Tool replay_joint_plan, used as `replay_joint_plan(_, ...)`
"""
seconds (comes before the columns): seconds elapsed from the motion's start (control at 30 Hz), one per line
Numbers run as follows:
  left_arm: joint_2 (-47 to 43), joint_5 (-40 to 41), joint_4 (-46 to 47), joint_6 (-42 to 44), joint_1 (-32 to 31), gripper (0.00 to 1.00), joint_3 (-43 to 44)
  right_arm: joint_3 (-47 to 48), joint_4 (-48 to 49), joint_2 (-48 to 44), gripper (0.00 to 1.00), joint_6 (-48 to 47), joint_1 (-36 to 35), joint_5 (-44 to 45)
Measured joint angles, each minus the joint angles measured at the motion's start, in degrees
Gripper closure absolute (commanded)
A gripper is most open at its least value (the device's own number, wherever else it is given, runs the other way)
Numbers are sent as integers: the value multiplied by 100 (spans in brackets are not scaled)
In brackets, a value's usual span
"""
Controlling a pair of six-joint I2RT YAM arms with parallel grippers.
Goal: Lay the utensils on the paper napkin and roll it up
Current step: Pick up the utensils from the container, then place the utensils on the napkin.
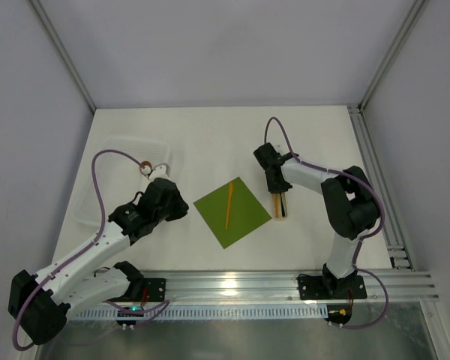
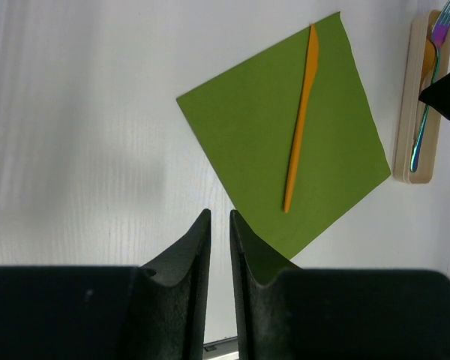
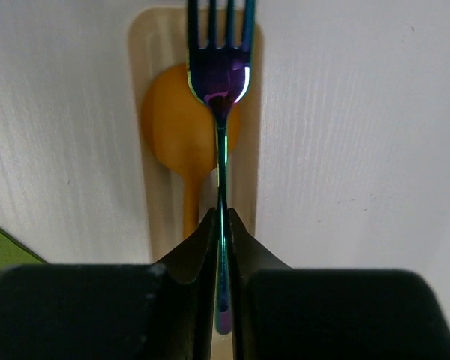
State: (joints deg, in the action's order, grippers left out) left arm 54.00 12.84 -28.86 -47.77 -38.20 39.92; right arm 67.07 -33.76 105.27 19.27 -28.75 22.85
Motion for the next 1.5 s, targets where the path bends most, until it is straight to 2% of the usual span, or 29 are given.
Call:
replay_joint_plan(0.1, 0, 0, 0, 0, 0, 82, 0, 0, 11, 0, 96, -7, 0, 11)
replay_joint_plan(0.37, -4, 0, 0, -2, 0, 82, 0, 0, -59, -116, 96, 2, -2, 17)
replay_joint_plan(0.6, -26, 4, 83, -2, 0, 83, -33, 245, -431, -861, 96, 205, -153, -20)
replay_joint_plan(0.8, 197, 57, 326, -4, 0, 99, -116, 345, -254, -1563, 96, 1141, -354, -673)
replay_joint_plan(0.9, 494, 76, 459, 0, 0, 100, -114, 144, 94, -1655, 96, 1823, -505, -1078)
replay_joint_plan(1.17, 551, 63, 509, -2, 0, 100, -96, -98, 682, -929, 97, 3368, -1386, -1353)
replay_joint_plan(1.37, 260, 59, 507, -2, 0, 100, -118, 181, 651, -260, 97, 3733, -1585, -1185)
replay_joint_plan(1.5, 162, 59, 505, 0, 0, 99, -162, 238, 632, -181, 96, 3803, -1606, -1049)
